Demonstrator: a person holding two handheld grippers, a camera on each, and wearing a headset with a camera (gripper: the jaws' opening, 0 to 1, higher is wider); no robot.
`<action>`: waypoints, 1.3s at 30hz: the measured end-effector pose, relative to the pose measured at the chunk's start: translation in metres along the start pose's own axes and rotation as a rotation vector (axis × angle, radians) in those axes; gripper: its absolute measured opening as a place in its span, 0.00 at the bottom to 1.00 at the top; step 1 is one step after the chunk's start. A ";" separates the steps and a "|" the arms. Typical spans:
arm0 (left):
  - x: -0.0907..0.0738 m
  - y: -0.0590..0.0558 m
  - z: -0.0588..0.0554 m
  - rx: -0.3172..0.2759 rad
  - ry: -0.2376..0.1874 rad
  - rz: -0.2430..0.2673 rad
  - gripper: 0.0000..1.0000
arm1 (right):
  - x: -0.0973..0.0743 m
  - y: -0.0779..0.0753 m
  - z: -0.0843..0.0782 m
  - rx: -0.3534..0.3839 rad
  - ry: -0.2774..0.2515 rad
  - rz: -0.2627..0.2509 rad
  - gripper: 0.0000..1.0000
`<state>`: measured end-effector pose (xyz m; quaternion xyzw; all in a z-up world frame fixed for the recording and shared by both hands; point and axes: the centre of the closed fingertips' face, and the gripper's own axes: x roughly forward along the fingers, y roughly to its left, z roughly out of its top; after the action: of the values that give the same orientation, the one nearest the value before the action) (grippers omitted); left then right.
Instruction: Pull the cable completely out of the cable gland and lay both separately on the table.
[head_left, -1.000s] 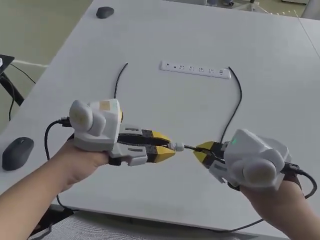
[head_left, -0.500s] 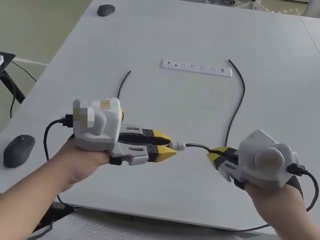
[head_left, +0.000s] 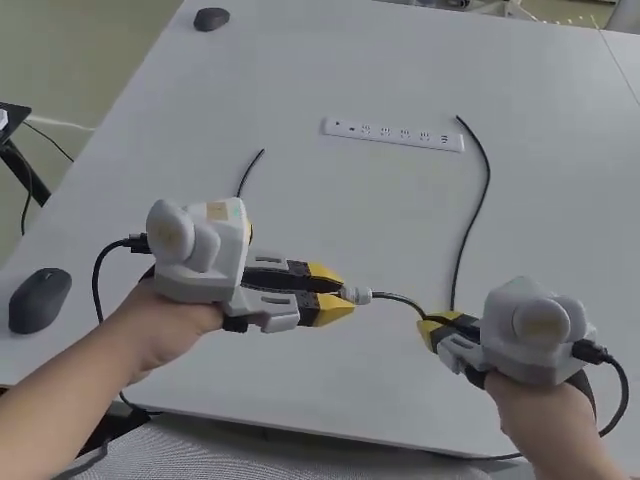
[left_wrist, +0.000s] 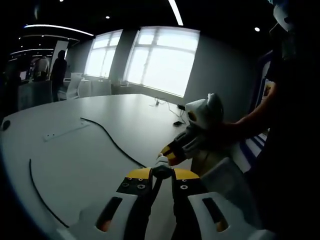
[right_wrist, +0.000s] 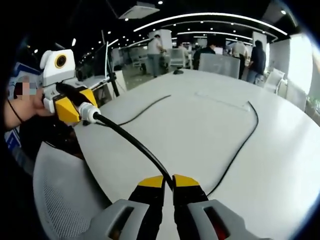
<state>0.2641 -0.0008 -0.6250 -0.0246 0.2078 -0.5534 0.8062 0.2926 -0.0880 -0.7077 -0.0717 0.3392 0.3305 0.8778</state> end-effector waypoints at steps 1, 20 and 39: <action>0.000 0.000 0.000 -0.002 -0.001 0.000 0.15 | -0.001 0.001 0.000 -0.014 -0.002 0.001 0.01; -0.005 -0.005 0.001 0.007 0.008 -0.010 0.15 | -0.023 0.026 0.028 -0.373 -0.035 0.025 0.14; -0.003 -0.009 -0.001 0.014 0.016 -0.007 0.15 | -0.026 0.079 0.061 -0.675 -0.091 0.100 0.04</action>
<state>0.2550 -0.0011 -0.6227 -0.0149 0.2103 -0.5578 0.8027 0.2622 -0.0197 -0.6374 -0.3266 0.1744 0.4695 0.8016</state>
